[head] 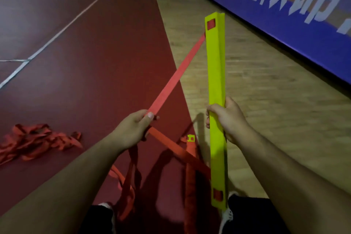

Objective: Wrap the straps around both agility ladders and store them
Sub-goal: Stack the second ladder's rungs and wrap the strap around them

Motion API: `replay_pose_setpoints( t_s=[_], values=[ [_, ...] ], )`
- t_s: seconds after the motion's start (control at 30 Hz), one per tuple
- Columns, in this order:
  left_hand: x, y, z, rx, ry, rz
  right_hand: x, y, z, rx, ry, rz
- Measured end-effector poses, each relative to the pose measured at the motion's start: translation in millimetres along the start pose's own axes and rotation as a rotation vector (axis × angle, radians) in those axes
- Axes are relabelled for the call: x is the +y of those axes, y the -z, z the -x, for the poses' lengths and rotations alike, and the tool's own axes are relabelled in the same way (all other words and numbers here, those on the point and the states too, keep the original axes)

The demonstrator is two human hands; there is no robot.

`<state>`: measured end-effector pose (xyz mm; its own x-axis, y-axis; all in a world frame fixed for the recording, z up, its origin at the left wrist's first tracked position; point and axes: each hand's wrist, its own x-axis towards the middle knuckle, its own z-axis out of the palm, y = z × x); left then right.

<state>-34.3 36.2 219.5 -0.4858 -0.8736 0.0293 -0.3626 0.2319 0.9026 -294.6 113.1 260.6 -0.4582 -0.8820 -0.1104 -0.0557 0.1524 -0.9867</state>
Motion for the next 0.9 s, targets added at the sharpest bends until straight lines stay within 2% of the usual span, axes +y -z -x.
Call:
replay_pose_setpoints(
  t_s=[0.1,0.23,0.37,0.47,0.57,0.73,0.9],
  values=[
    [-14,-14,-10,0.085,-0.018,-0.126,21,1,-3,-0.032,-0.028,-0.101],
    [-17,-23,-28,0.020,-0.102,-0.403,41,1,-22,-0.089,-0.055,-0.102],
    [-32,-23,-37,-0.058,-0.130,-0.464,44,-5,-43,-0.029,-0.021,-0.075],
    [-42,-25,-44,-0.075,-0.050,-0.387,47,-10,-49,-0.085,-0.138,-0.183],
    [-45,-24,-50,-0.021,-0.016,-0.320,47,-12,-54,-0.184,-0.218,-0.271],
    [-36,-20,-53,0.072,-0.007,-0.240,51,-3,-57,-0.269,-0.149,-0.318],
    [-30,-25,-49,0.045,-0.017,-0.227,43,2,-54,-0.300,-0.071,-0.232]
  ],
)
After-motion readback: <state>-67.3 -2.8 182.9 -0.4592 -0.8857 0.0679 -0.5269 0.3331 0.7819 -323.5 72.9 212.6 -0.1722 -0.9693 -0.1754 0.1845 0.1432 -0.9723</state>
